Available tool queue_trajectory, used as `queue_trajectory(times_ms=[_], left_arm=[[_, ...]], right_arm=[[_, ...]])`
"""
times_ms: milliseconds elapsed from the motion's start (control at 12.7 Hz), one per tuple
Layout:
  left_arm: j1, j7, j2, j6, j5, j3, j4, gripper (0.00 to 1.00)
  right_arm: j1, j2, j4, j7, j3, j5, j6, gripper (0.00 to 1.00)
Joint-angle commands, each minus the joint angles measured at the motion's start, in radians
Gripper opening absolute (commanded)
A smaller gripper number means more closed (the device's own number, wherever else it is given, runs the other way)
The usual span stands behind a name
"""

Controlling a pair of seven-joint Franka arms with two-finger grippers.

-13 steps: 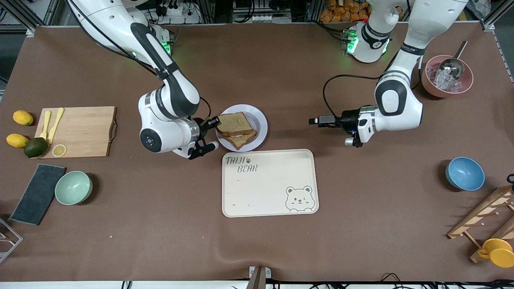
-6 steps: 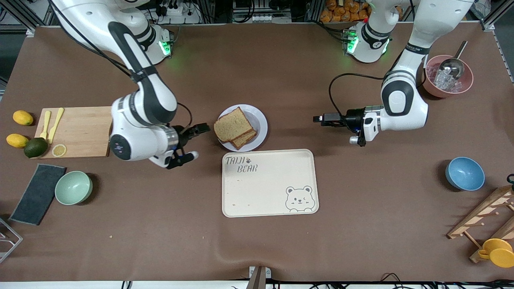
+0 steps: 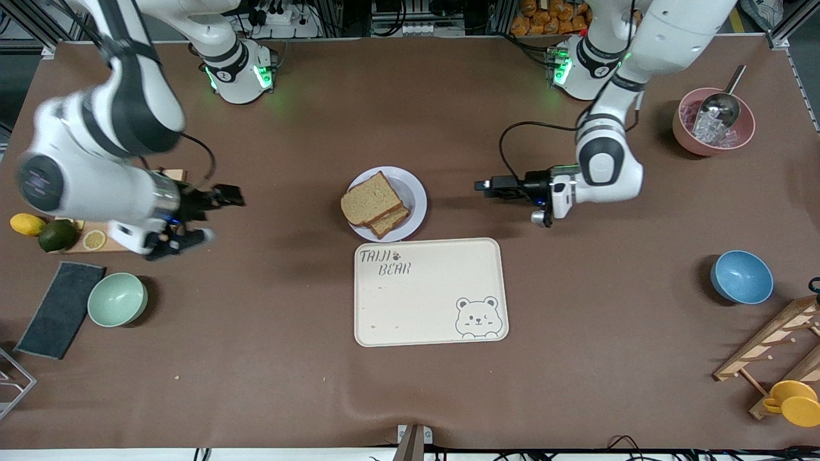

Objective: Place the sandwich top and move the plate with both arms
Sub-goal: 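Retract the right gripper while the left gripper reaches the plate rim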

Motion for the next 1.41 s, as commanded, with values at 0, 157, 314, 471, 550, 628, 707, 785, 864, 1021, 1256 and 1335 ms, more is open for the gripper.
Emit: queue_trajectory(times_ms=[0,157,314,471,550,628,707,785,864,1021,1256,1335], left_arm=[[-0.103,0.054,0.026,0.067,-0.148,-0.002,0.009,1.0],[-0.145,0.189,0.08,0.067,-0.256,-0.002,0.03,0.9],[-0.18,0.213,0.121,0.072,-0.314,0.0,0.065,0.85],[-0.2,0.213,0.15,0.106,-0.354,-0.002,0.104,0.79],[-0.224,0.213,0.16,0.124,-0.376,0.0,0.119,0.79],[-0.234,0.214,0.17,0.141,-0.385,0.0,0.125,0.75],[-0.241,0.22,0.192,0.147,-0.385,0.0,0.147,0.74],[-0.246,0.224,0.209,0.152,-0.385,0.0,0.166,0.73],[-0.245,0.224,0.216,0.155,-0.385,0.0,0.173,0.69],[-0.244,0.228,0.221,0.155,-0.382,0.0,0.176,0.64],[-0.27,0.228,0.248,0.164,-0.385,0.0,0.213,0.58],[-0.275,0.228,0.255,0.167,-0.387,0.0,0.22,0.53]], right_arm=[[-0.029,-0.097,-0.033,-0.003,-0.032,-0.072,-0.063,1.0],[-0.026,-0.126,-0.011,0.016,-0.074,-0.141,-0.069,1.0],[-0.014,-0.127,0.059,0.11,-0.14,-0.157,-0.131,1.0],[0.026,-0.127,0.111,0.141,-0.209,-0.157,-0.18,1.0],[0.029,-0.129,0.146,0.138,-0.213,-0.157,-0.184,1.0],[0.025,-0.127,0.18,0.134,-0.215,-0.157,-0.187,1.0],[0.022,-0.127,0.205,0.115,-0.215,-0.158,-0.187,1.0],[0.022,-0.132,0.214,0.077,-0.214,-0.16,-0.183,1.0],[0.025,-0.133,0.217,0.033,-0.213,-0.182,-0.17,1.0],[0.032,-0.143,0.219,0.008,-0.215,-0.201,-0.132,1.0],[0.019,-0.146,0.222,0.034,-0.215,-0.175,-0.132,1.0],[0.017,-0.146,0.222,0.052,-0.217,-0.132,-0.137,1.0]])
